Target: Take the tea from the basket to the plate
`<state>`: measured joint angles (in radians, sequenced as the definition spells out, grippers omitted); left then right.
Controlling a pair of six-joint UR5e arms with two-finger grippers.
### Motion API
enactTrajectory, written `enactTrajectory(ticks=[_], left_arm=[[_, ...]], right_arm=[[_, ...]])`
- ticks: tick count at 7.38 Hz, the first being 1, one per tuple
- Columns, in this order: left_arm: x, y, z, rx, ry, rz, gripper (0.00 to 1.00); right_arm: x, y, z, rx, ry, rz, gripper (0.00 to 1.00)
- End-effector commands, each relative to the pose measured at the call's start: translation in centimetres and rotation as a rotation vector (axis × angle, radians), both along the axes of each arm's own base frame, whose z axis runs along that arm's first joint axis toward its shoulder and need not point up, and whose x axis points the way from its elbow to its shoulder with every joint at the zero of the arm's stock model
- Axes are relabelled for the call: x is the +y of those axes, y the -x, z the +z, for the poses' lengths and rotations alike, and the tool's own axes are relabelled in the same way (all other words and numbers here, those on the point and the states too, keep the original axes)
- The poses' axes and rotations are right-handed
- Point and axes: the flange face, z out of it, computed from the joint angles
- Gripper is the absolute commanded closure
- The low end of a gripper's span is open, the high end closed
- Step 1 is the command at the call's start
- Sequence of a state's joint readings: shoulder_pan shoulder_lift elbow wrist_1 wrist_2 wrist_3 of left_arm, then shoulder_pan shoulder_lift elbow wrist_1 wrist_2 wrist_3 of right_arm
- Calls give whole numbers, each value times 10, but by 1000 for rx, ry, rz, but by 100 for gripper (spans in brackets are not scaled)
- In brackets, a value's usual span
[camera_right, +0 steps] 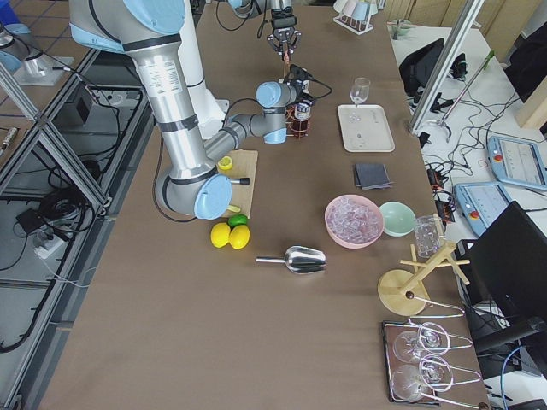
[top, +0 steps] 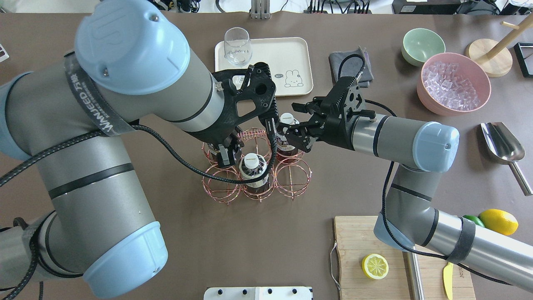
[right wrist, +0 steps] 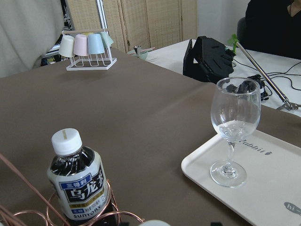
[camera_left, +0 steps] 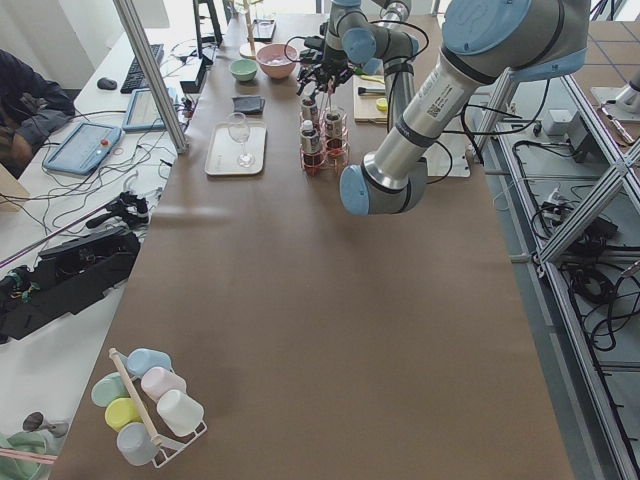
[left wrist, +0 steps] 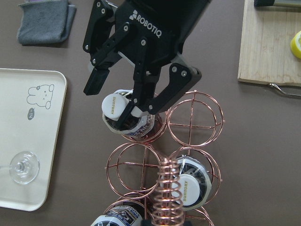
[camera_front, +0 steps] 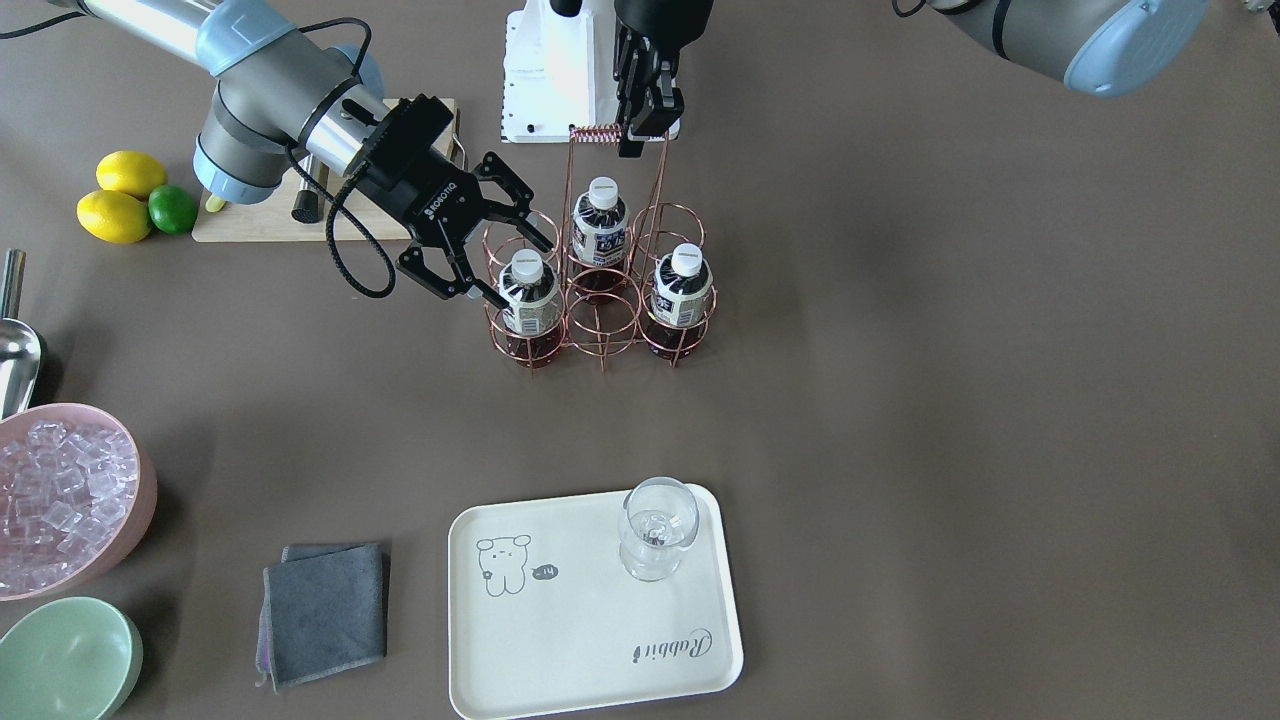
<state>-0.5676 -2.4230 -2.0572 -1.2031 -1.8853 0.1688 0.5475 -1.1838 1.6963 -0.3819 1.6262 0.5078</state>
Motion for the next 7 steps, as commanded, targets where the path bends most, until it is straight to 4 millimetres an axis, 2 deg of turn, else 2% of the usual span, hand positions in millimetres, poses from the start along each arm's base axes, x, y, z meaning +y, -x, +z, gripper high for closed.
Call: enactTrajectory(ticks=[1, 4, 6, 7], left_arm=[[0, 0, 1, -3, -1, 2, 100], [0, 0, 1, -4, 0, 2, 100], [0, 0, 1, -4, -1, 2, 100], [0, 0, 1, -6, -1, 2, 100]], right_arm=[[0, 2, -1, 1, -1, 2, 52], [6, 1, -7, -17, -1, -8, 100], [17, -10, -23, -41, 26, -21, 100], [26, -25, -51, -21, 40, -23, 100]])
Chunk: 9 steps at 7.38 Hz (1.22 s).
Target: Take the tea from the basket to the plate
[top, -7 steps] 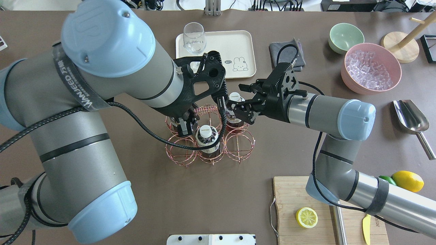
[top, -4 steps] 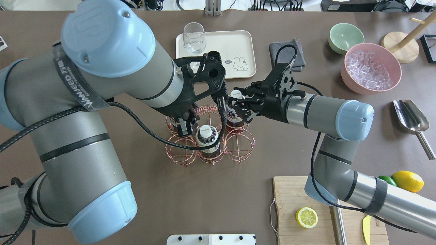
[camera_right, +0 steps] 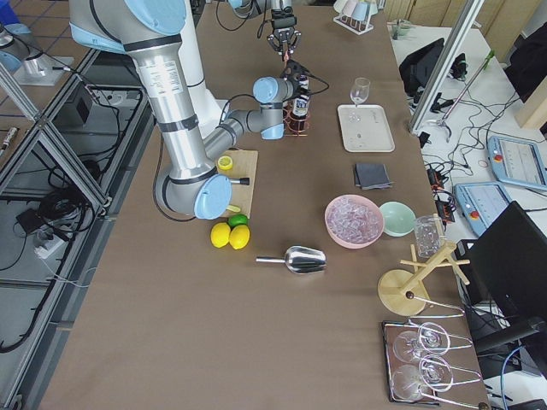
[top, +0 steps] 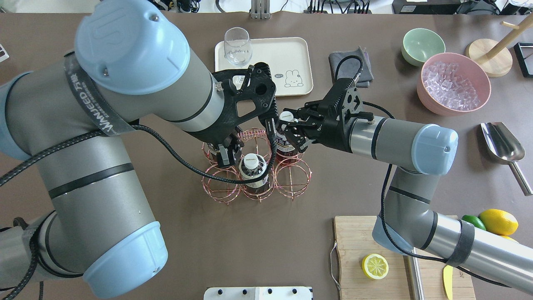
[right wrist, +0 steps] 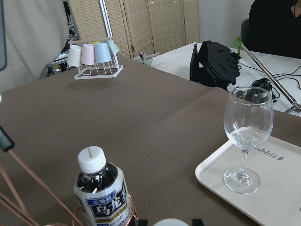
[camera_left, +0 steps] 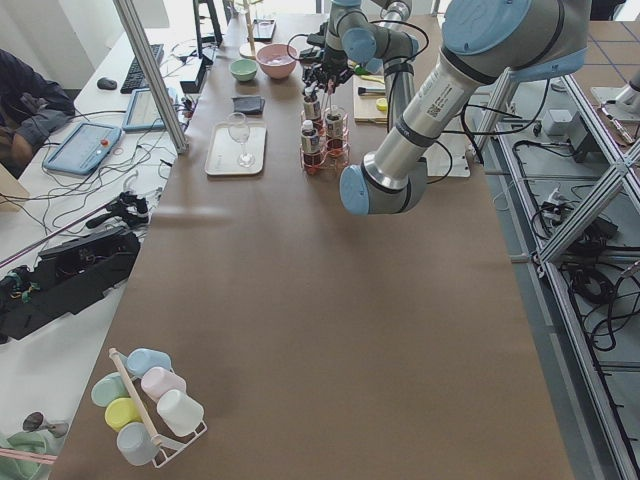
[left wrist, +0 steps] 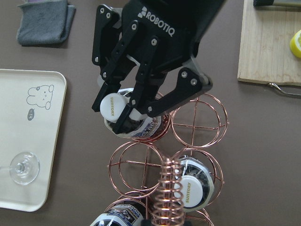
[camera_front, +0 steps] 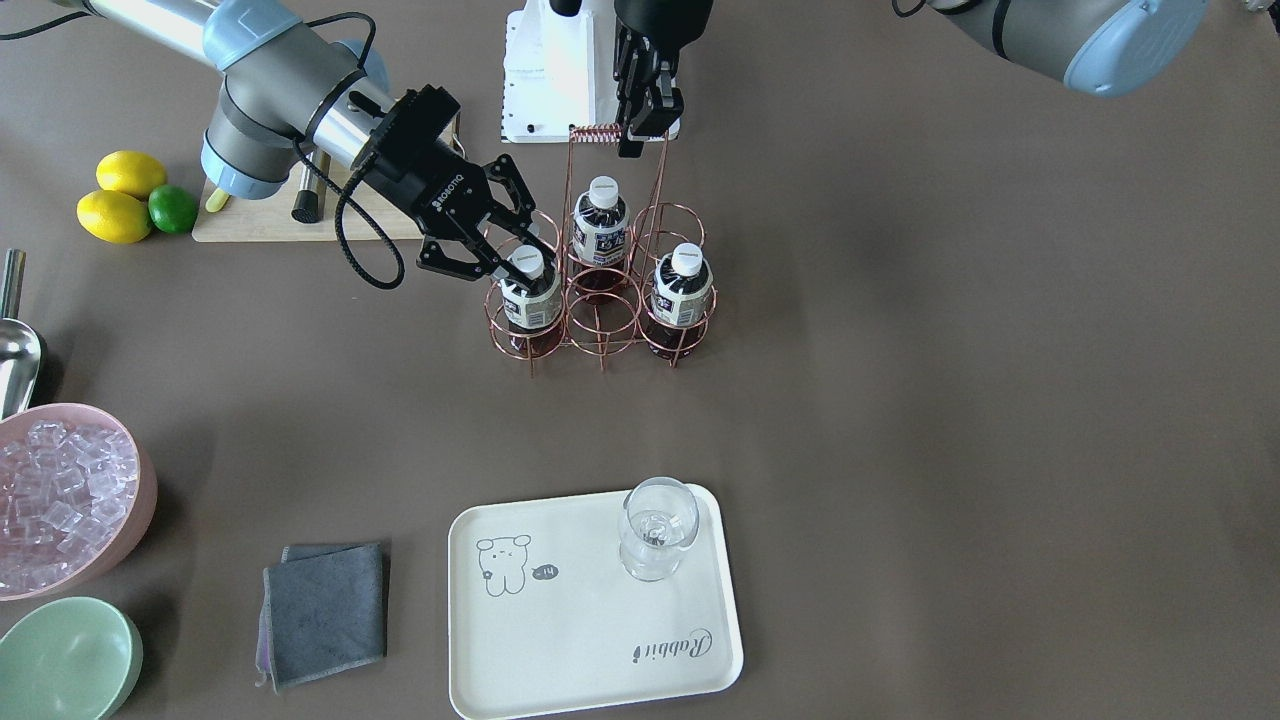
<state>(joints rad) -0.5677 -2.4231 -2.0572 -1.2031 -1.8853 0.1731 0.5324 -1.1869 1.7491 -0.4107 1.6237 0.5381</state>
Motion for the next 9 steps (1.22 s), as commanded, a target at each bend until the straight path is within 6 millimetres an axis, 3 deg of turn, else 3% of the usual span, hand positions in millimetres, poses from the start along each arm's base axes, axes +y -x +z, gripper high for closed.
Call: enactTrajectory(ticks=[1, 3, 5, 9], left_arm=[[0, 0, 0, -4, 2, 0, 100], [0, 0, 0, -4, 2, 0, 100], [0, 1, 0, -4, 2, -1, 100], [-2, 3, 1, -7, 0, -3, 100]], right_arm=[[14, -27, -43, 18, 28, -2, 100], [2, -45, -50, 4, 19, 30, 100], [-23, -75, -51, 7, 14, 59, 100], [-38, -91, -73, -36, 28, 86, 100]])
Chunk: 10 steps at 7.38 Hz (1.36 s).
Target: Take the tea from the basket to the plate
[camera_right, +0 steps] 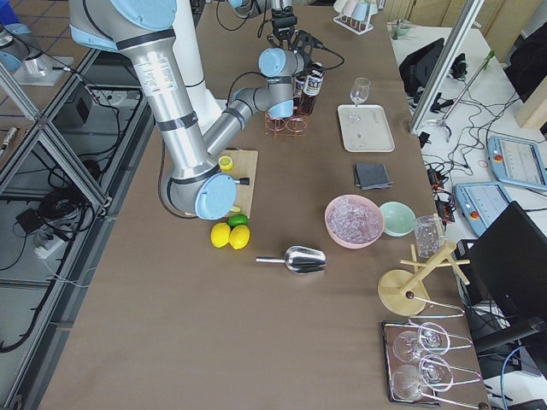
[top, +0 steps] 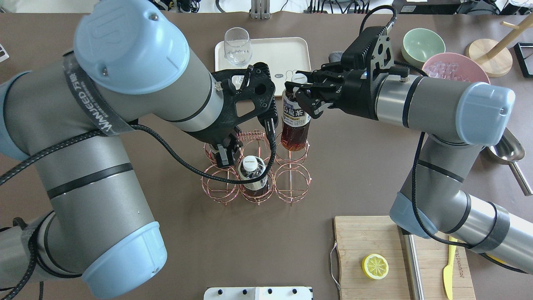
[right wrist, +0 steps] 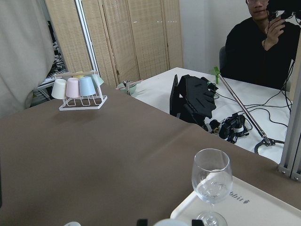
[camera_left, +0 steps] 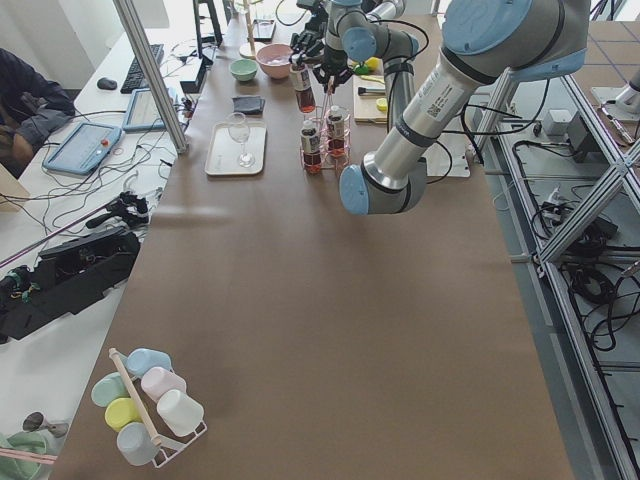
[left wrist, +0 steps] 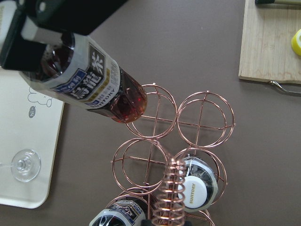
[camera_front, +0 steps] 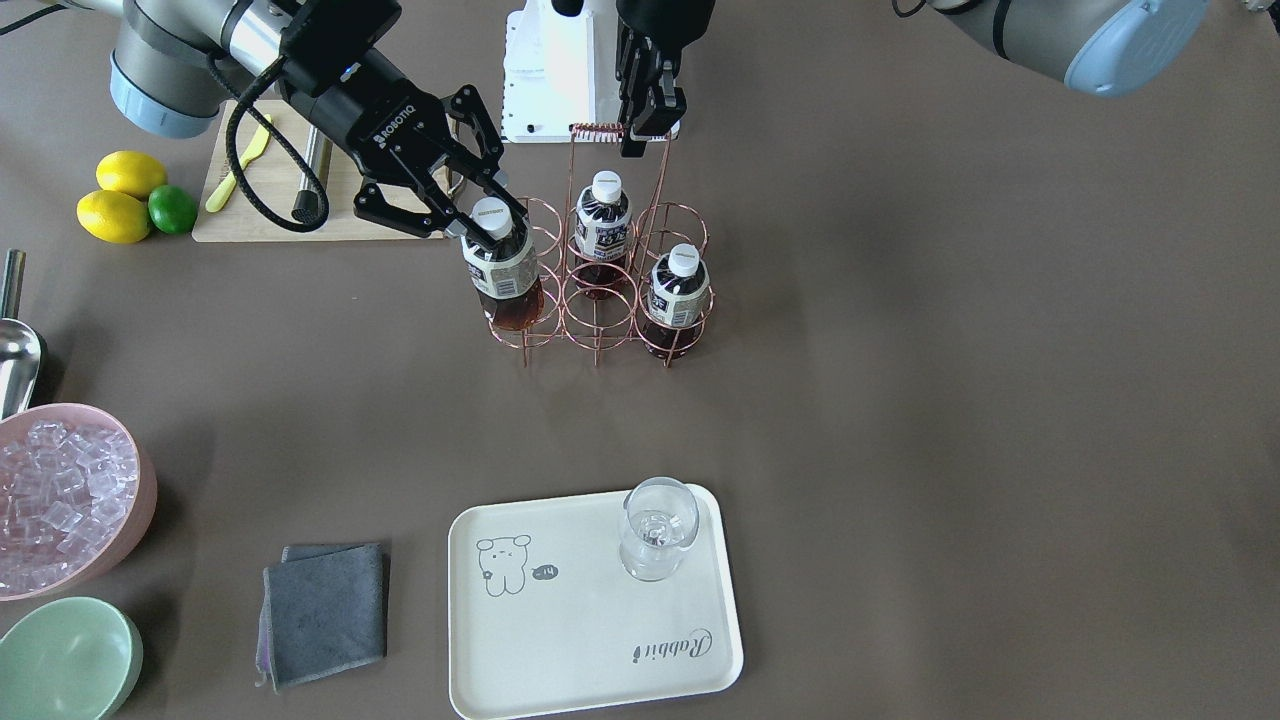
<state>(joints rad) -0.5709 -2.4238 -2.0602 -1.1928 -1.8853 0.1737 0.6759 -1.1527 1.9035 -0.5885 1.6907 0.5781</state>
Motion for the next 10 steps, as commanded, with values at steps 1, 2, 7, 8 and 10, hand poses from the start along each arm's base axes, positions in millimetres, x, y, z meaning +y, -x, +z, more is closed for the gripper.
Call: enactTrajectory(ticks=[1, 2, 7, 8, 10], left_arm=[[-1, 1, 0, -2, -5, 1, 100], [-3, 3, 0, -5, -4, -3, 100], [-31, 45, -14, -58, -47, -30, 100], [-45, 63, -12, -67, -56, -27, 100], [-85, 119, 10, -72, -50, -17, 100]], right_arm=[[-12, -10, -8, -11, 8, 26, 100], [-27, -19, -7, -5, 12, 57, 100], [-156, 9, -52, 26, 50, 182, 100], [-176, 19, -59, 29, 61, 209, 100], [-203, 36, -16, 4, 49, 259, 100]])
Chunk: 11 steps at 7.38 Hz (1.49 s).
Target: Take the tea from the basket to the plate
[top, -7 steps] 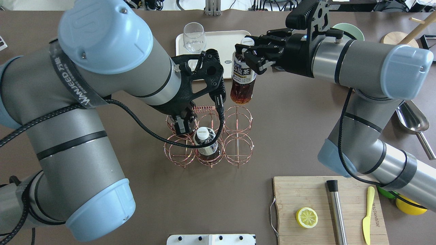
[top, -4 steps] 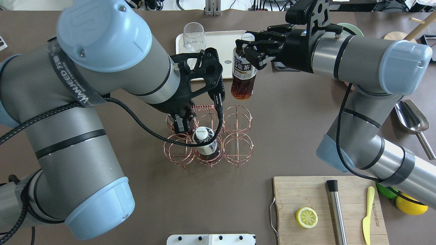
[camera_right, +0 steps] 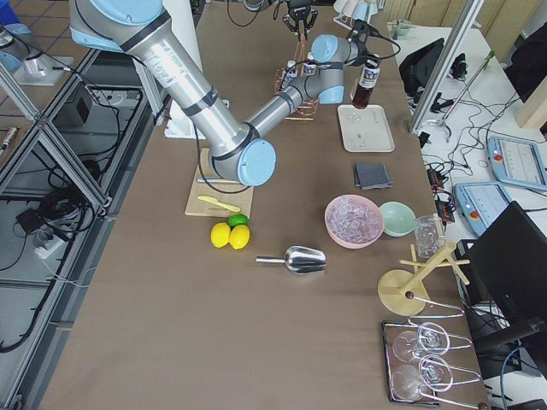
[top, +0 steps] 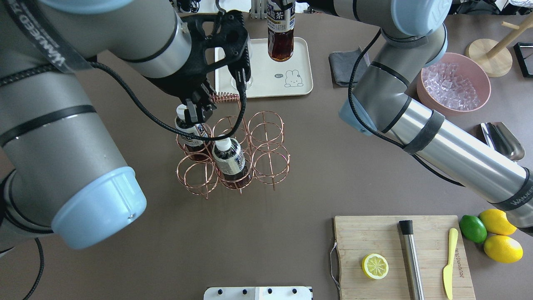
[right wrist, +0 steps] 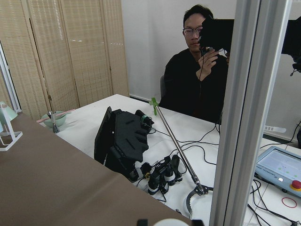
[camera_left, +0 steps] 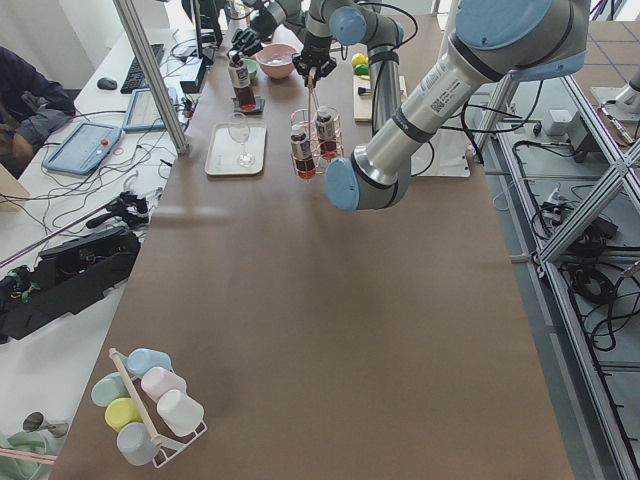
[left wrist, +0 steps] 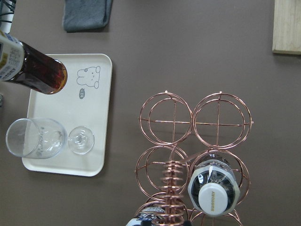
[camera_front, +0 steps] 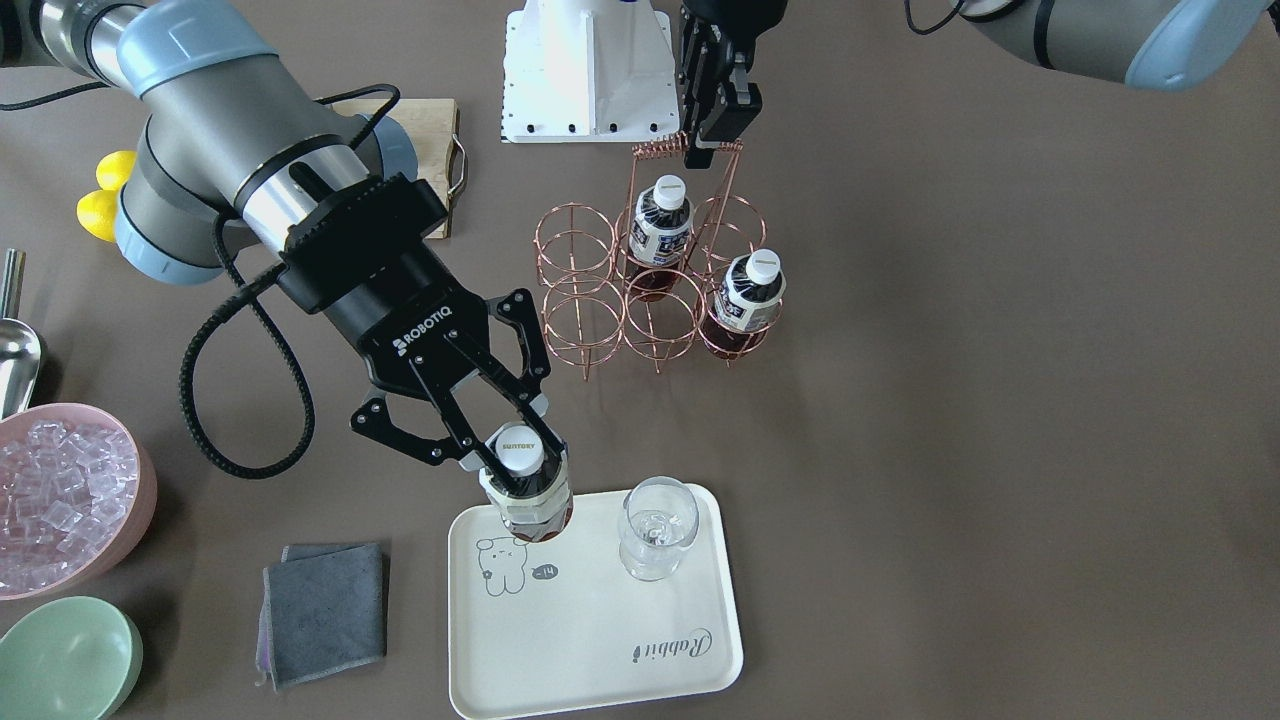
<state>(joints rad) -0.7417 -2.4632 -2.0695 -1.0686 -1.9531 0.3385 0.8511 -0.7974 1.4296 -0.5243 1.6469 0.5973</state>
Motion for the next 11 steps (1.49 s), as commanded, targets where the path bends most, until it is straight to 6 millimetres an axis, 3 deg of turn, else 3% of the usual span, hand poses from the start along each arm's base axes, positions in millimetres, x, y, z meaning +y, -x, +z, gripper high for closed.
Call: enactTrajectory(ticks=[1, 3, 5, 7, 8, 10, 11], left_arm=[[-51, 75, 41, -19, 20, 4, 100], [-83, 136, 96, -51, 59, -11, 100], [-102, 195, 157, -90, 134, -80, 100], [-112, 242, 207, -140, 169, -117, 100], [-114, 262, 232, -166, 174, -114, 100], [-143, 300, 279, -222, 140, -63, 100], [-158, 308, 293, -238, 78, -23, 100]], right_arm=[[-34, 21, 36, -13, -4, 56, 100], [-52, 38, 44, 3, 21, 86, 100], [-54, 56, 86, -25, 0, 112, 100], [-45, 70, 103, -15, 15, 121, 100], [-43, 74, 113, -7, 21, 123, 100], [-42, 83, 148, -12, 18, 124, 100], [-42, 84, 147, -15, 17, 127, 100]])
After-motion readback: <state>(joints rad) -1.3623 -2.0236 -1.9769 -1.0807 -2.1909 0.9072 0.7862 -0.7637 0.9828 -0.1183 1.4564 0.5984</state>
